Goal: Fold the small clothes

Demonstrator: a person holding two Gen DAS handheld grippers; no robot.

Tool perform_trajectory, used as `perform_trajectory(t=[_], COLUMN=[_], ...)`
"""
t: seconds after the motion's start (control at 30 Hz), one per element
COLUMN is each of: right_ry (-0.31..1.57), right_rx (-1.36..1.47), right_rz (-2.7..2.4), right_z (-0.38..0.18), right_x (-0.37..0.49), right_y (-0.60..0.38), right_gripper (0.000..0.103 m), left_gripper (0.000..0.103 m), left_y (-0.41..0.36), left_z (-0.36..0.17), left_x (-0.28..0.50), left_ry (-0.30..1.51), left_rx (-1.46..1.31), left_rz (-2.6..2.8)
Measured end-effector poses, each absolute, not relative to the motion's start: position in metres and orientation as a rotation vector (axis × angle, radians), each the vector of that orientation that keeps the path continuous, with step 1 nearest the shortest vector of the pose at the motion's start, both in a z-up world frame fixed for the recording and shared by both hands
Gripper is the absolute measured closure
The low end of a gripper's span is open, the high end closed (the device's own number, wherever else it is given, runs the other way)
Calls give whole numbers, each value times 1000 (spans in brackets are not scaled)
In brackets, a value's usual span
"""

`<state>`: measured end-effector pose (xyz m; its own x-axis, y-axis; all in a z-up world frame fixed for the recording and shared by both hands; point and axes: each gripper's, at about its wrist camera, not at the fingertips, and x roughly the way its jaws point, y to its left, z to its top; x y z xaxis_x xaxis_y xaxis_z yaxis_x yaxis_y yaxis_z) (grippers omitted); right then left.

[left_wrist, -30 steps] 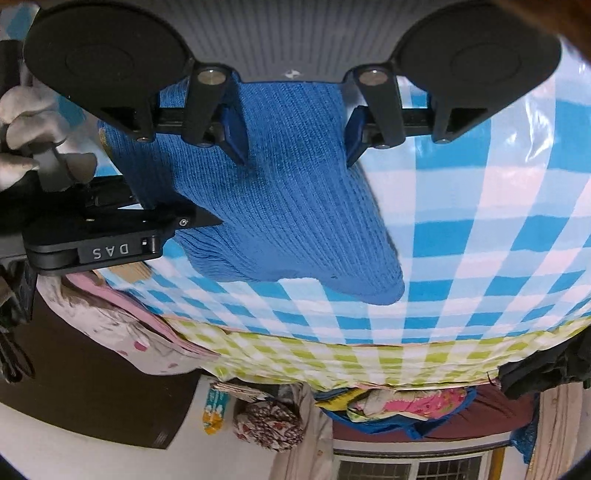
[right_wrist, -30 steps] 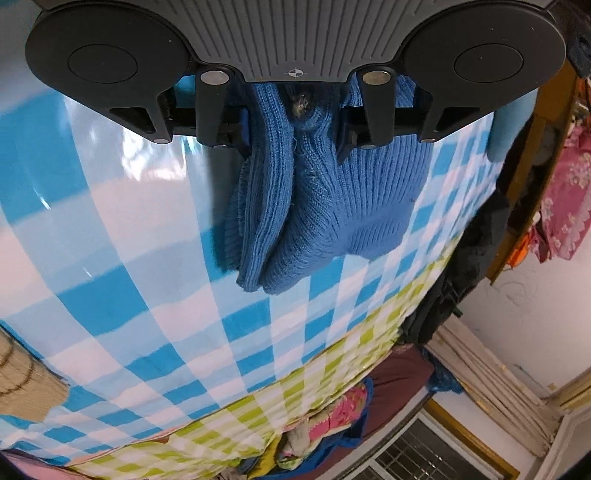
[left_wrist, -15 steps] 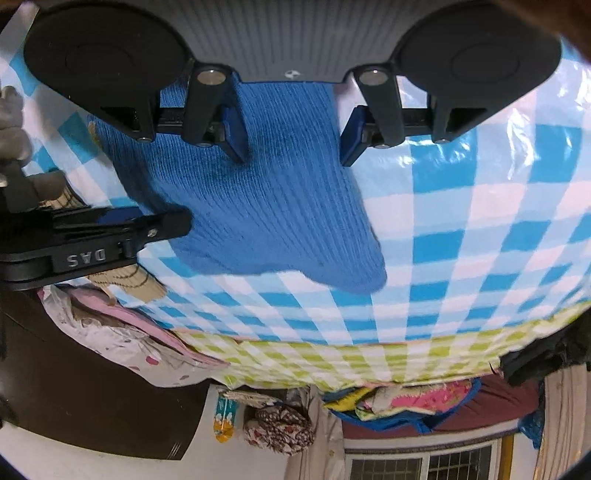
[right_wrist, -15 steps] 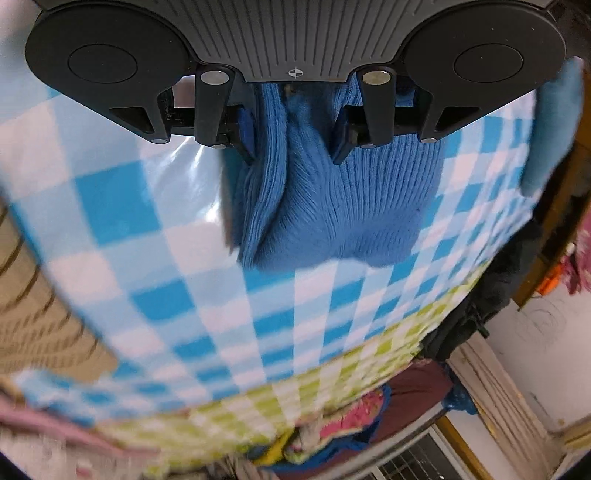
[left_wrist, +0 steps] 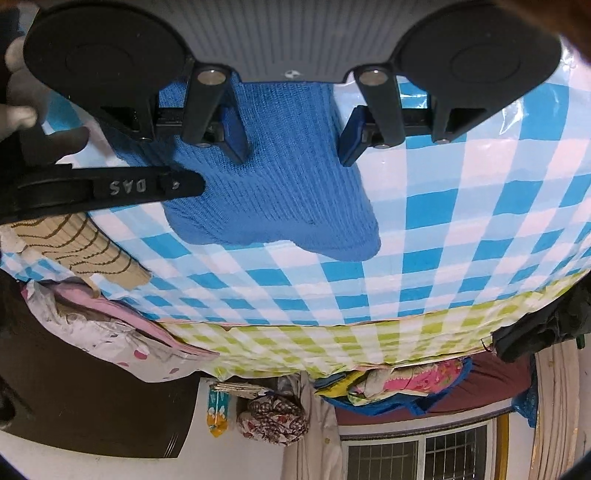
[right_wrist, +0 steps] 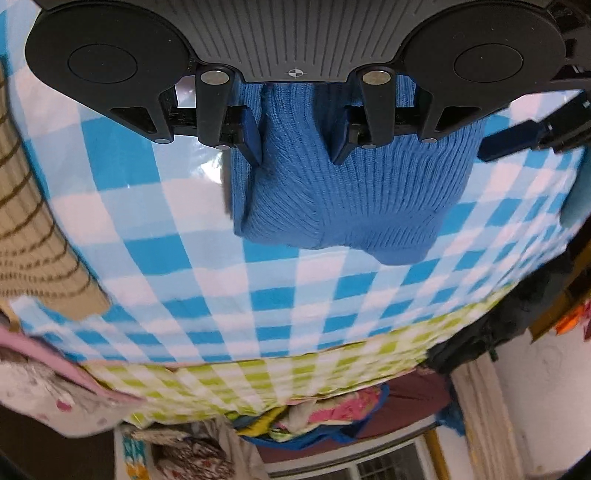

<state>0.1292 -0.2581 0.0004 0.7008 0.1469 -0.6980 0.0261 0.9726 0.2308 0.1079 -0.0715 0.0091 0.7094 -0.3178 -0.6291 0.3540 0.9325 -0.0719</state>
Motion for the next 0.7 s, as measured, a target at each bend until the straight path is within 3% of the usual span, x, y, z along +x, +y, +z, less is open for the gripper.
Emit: perform_trajectory(t=[0.33,0.7], right_ry=[755,801], right_rx=[215,191], right_rz=[76,38], right_z=[22,7], right_x=[91,60], right_y=[-252,-246], right_gripper=[66,63], left_gripper=[42,41], left_y=[-67,-66], left_z=[10,-4], left_x=[95,72], left_ry=[710,764], left_rx=[38,52], left_rz=[-356,-337])
